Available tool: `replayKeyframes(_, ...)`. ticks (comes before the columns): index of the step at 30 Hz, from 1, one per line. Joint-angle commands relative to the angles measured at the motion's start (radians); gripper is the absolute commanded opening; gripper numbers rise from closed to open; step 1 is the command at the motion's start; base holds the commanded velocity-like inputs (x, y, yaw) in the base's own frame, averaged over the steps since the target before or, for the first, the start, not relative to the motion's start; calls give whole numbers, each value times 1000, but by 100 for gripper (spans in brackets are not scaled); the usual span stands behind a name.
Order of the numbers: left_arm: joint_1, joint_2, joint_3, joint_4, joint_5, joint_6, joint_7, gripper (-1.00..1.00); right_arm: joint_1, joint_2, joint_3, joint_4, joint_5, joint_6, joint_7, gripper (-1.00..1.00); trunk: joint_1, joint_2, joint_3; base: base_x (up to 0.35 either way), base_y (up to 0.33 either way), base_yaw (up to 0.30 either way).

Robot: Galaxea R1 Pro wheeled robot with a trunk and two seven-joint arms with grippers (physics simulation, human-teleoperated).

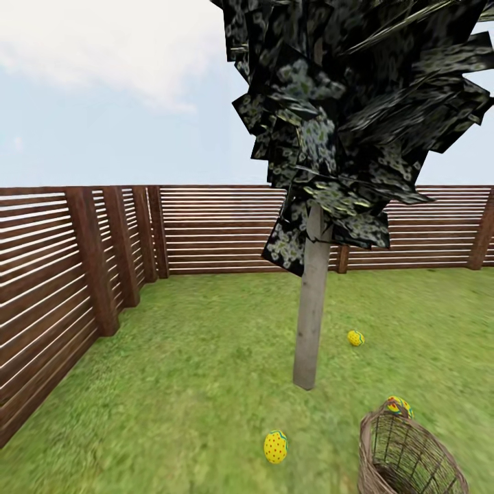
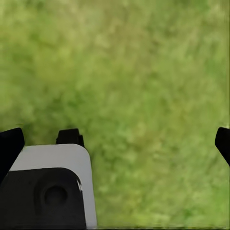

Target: Take the three Easter eggs out of the wicker basket on the lawn in the garden, then place them on the lawn next to a single tree (choose any tree) so that all three eggs are next to the same tree and none are left in the basket.

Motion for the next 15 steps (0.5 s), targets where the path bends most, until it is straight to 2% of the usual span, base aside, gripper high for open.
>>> replayKeyframes(1,5,0,7,2,4,-3,-2,100,6,1,-6,1,5,-3,-4,100,-4,6,2,0,0,0)
replayKeyframes(5,41,-1,7,3,-8,-14,-2,100,38,3,-6,1,4,-11,-4,100,-19,34,15,0,0,0)
replayKeyframes(15,73,3,7,3,-15,-34,-2,100,46,2,-6,2,5,-11,-5,100,-57,104,46,0,0,0)
